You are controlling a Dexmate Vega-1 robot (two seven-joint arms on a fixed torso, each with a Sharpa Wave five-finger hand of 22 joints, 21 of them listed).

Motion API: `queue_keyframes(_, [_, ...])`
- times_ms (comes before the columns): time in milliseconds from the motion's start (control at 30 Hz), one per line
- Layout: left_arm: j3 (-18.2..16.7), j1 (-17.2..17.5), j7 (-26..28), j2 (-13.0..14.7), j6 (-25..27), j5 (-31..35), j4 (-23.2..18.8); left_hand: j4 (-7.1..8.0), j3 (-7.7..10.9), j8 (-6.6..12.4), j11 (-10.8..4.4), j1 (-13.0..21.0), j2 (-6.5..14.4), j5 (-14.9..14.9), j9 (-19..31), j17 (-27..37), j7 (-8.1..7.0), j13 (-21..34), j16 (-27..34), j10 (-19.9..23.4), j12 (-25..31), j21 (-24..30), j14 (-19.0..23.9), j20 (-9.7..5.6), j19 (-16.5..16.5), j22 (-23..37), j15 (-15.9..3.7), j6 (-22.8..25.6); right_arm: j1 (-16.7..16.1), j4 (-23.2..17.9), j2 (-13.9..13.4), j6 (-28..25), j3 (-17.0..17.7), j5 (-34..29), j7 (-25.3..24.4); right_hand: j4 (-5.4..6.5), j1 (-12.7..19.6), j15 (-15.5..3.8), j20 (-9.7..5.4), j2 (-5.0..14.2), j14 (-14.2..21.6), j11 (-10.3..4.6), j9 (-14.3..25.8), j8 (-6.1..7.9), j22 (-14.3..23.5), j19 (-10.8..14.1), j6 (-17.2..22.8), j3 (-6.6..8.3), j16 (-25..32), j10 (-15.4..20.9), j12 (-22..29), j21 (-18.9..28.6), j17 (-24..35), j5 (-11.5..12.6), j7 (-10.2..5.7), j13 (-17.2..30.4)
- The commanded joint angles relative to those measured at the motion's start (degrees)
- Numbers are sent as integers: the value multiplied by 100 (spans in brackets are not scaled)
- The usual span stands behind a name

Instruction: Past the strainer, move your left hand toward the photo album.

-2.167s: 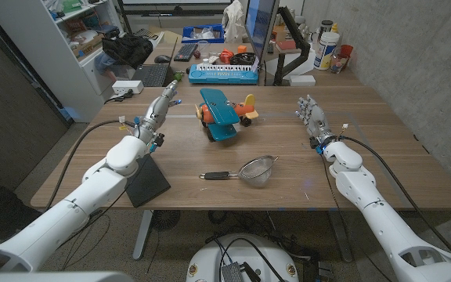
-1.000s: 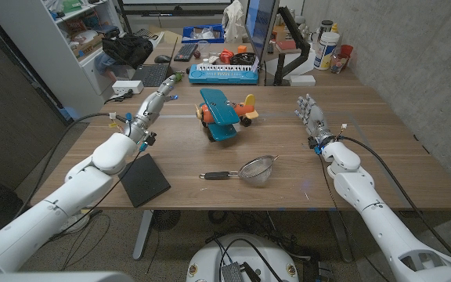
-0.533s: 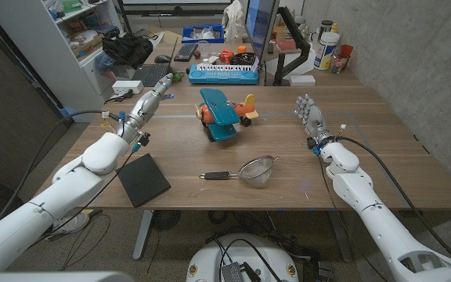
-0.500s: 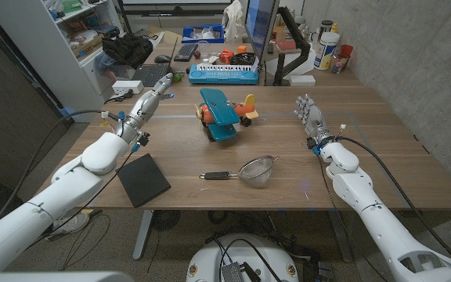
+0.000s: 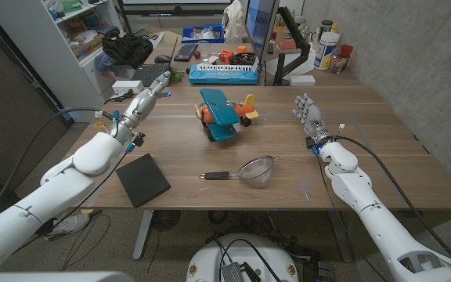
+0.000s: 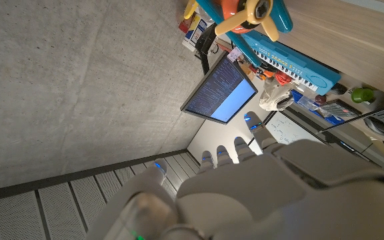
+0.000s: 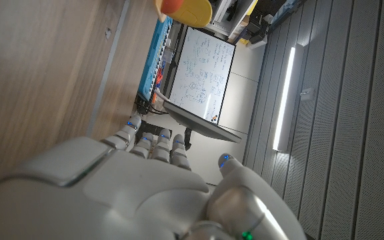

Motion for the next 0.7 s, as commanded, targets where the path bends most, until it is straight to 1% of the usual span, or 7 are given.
queue_keyframes(33, [-358,378,-14,185,68,157,-316,-23,24,9,20,69,535,15,21,19,-64,17,-16,-811,3,-8,-1027,24,-1423,11,-40,-850,-28,-14,-34,53,7,40,13,15,20,-116,-274,522,18,-25,21,45,24,33,42,23,11,11,17,-29,13,18,-31,31])
queue_keyframes(333, [-745,742,-45,297,146,299,-567,-25,25,7,17,71,530,14,21,18,-63,17,-21,-814,-1,-15,-1023,23,-1422,10,-42,-845,-49,-6,-44,107,3,65,36,14,21,-116,-274,523,18,-32,21,43,24,32,41,23,10,7,13,-39,13,19,-29,31])
queue_keyframes(700, [-1189,1209,-191,358,261,578,-849,-26,25,1,13,72,525,13,21,17,-66,17,-28,-820,-6,-22,-1022,3,-1418,9,-43,-850,-78,-26,-69,154,-10,66,35,14,20,-114,-271,519,16,-27,21,42,24,35,43,22,9,16,15,-48,13,18,-26,31])
